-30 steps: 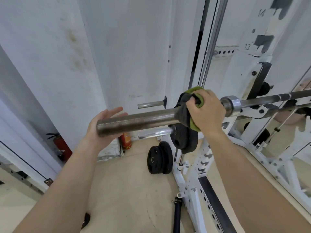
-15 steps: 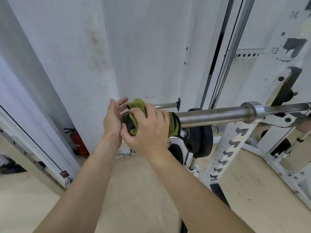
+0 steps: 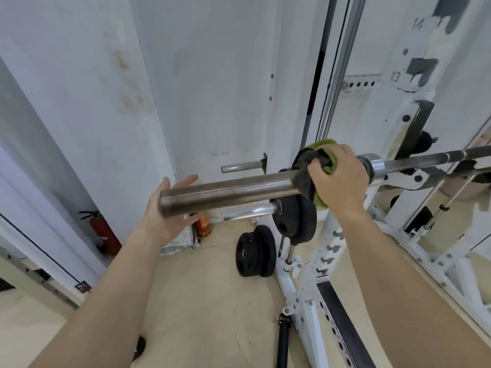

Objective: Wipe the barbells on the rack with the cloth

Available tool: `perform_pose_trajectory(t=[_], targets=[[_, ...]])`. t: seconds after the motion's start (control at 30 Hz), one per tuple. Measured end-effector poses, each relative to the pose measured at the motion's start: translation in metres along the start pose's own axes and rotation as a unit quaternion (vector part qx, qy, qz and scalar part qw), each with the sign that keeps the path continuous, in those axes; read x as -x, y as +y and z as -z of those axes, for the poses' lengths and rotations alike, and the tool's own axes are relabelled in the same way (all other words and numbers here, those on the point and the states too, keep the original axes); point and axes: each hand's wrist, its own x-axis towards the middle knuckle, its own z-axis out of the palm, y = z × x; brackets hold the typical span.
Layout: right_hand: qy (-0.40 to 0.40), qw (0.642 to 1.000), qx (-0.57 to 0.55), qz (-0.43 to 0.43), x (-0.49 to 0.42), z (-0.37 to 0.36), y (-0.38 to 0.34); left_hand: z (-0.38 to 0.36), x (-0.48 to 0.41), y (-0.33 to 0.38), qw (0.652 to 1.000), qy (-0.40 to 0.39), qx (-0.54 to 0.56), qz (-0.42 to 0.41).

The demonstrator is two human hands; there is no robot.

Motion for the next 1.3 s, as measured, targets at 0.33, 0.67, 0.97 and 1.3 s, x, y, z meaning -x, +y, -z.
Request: perform_pose_trajectory(t=[0.33,0.67,0.97,1.3], targets=[[0.069,0.995,-0.065,0.015,0.038,-0.04,-0.072,-0.02,0.027,-0.009,0.965,0.116,-0.069,-0.226],[-0.092,0.969,-0.063,0.22,0.078,-0.081,-0.17,-0.017,0.007,0.039,0.984,0.042,-0.161,-0.063],[-0.011,1.0,-0.015,0.025,0.009,0.001,-0.004,0.001,0.0,-0.008,0.999,0.036,-0.039,-0.009],[0.032,0.999,-0.036,0.014,0.029,-0.053,-0.095,-0.024,0.032,-0.006,0.944,0.167,-0.106,-0.264]])
